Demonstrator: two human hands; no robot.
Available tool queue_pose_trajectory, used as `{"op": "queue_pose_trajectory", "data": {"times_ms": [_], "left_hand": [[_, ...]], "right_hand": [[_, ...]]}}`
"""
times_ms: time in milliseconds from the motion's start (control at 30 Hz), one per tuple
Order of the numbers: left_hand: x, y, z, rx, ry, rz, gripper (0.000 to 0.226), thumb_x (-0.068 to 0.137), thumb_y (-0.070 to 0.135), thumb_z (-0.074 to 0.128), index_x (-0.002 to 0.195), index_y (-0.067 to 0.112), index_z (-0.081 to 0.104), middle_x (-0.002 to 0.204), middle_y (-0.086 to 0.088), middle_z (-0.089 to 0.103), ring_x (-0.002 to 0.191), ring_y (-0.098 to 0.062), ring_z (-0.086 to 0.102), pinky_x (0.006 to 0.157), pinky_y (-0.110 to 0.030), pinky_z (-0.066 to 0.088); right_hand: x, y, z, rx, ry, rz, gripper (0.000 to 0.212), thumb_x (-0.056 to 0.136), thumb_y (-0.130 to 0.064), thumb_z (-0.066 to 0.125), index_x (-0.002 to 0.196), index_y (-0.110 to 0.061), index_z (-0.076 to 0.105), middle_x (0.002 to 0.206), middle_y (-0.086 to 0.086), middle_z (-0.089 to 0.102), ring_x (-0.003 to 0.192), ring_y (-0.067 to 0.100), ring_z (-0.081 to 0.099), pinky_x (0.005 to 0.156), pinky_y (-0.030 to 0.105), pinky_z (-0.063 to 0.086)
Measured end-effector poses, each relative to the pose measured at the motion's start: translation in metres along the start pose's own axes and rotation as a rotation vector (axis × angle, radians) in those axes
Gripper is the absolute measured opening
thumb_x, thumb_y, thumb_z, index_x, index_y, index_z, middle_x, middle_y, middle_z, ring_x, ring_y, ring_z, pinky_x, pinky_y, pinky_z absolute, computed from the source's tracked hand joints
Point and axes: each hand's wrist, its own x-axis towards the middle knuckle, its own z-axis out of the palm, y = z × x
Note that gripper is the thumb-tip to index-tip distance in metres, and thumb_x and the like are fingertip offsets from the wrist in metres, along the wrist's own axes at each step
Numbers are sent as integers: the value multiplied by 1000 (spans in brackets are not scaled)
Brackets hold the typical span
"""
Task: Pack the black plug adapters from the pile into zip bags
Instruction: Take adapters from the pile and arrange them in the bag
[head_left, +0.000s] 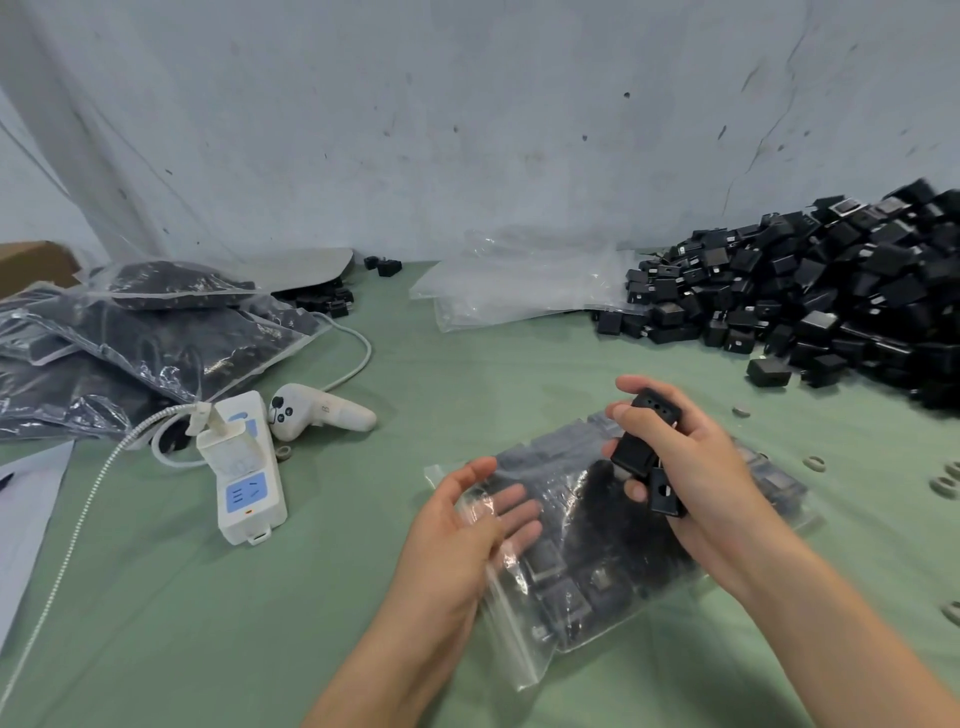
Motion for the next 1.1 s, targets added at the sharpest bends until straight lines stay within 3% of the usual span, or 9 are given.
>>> {"op": "queue_pose_trajectory", "data": {"times_ms": [133,300,433,600,667,800,900,1000,1100], "left_hand": [[2,1,-3,-82,-5,-55,45,90,-25,42,122,4,55,109,-28,69,94,-34,74,72,-35,63],[4,3,1,-135,-54,-99,43,86,-12,58,124,8,54,110,-26,71,107,-38,68,83,-41,61],[5,5,1,-171,-76,-113,42,88,-12,55,125,7,53,111,-26,70,105,-35,70,85,-42,59],[6,9,-8,-145,-22,-122,34,90,-12,51,120,2,55,103,-28,72,98,-36,72,73,-38,63],[8,13,-14,-29,20,-98,26,96,-6,46,118,5,55,97,-26,73,89,-35,74,66,-35,63],[15,18,-37,485,243,202,21,101,8,44,111,19,59,69,-3,72,53,-20,66,49,-33,55],[15,22,-44,880,402,592,19,98,24,48,101,37,61,65,11,62,48,-9,54,54,-27,47],[6,26,-26,870,219,786,17,98,32,54,105,46,60,79,13,62,59,-8,55,49,-12,40],[1,22,-8,1027,-26,846,36,93,37,59,124,52,50,106,20,54,87,-4,61,63,-13,49]], "right_hand": [[1,-2,1,40,19,46,20,89,-13,69,99,-29,75,92,3,67,70,18,66,39,25,38],[2,-1,2,128,50,132,20,96,-21,59,115,-22,67,91,4,73,66,18,67,38,24,37],[0,-2,4,206,76,171,18,97,-27,62,105,-11,62,92,8,75,67,18,69,37,23,38],[-3,-5,6,229,55,155,32,97,-40,60,104,-9,61,99,10,75,67,15,66,37,21,38],[-5,-6,6,216,25,156,38,92,-45,61,106,-10,66,101,9,75,68,14,66,39,21,39],[-6,-7,7,165,-22,144,43,81,-55,66,105,-20,77,95,2,72,73,14,65,42,22,41],[-6,-9,9,133,-89,97,44,79,-53,69,108,-23,77,91,-2,70,72,14,62,42,23,39],[-8,-10,14,9,-136,45,41,74,-48,76,111,-31,76,96,-4,72,75,14,63,44,25,42],[-10,-7,19,-161,-166,-27,42,68,-47,81,107,-39,69,96,-2,69,71,15,63,45,28,43]]}}
